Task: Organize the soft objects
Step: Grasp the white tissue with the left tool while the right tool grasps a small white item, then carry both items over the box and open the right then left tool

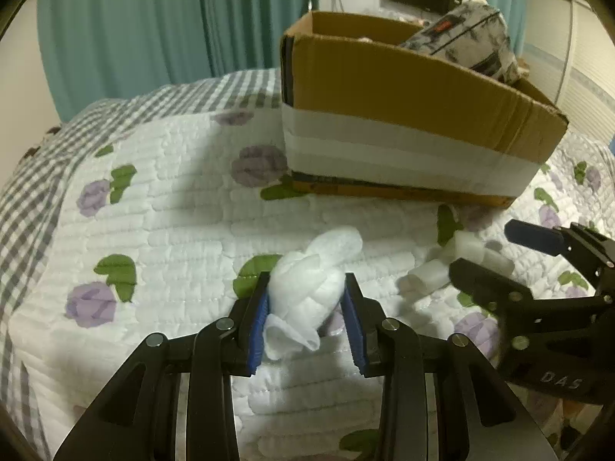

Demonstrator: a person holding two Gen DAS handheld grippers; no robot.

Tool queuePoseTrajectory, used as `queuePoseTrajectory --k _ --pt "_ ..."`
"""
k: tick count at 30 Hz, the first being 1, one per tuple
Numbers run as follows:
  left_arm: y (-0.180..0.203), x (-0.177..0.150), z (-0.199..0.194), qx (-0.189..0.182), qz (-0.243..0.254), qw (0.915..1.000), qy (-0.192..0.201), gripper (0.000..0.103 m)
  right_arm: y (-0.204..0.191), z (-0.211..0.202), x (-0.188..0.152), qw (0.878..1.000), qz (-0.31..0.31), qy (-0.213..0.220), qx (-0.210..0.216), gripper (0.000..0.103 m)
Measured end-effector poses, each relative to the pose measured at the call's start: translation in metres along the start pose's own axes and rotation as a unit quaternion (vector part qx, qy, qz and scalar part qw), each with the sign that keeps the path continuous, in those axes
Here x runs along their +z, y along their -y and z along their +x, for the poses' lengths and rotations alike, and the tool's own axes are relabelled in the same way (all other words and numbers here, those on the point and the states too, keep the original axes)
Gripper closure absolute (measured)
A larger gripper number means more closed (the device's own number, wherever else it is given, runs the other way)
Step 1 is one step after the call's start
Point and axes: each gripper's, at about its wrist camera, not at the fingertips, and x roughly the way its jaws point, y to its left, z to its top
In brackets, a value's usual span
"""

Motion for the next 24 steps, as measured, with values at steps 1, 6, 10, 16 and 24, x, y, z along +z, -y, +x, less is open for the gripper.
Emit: queuePoseTrajectory --k 1,6,10,16,24 --pt "0.0 0.0 0.001 0.0 0.0 1.0 -0.001 0.068 -0.001 0.004 0.0 1.0 -0.002 -0.004 -0.001 0.026" --pt "-0.006 0.0 0.005 -0.001 -0.003 1.0 -0.002 0.068 -0.002 0.019 0.002 1.0 -0.002 -0.019 0.006 0.04" --pt "-0.007 0.006 0.008 0.0 -0.003 1.0 -0.005 0.068 -0.011 0.024 0.0 0.999 -0.018 -0.028 0.013 0.061" --pt "-0.006 0.006 0.002 0.006 0.004 1.0 0.001 0.068 -0.015 0.018 -0.002 1.0 -0.017 -0.02 0.016 0.075" --pt "0.005 0.009 -0.032 0.005 0.019 0.9995 0.024 0.068 -0.017 -0.015 -0.006 1.0 -0.01 0.005 0.02 0.075"
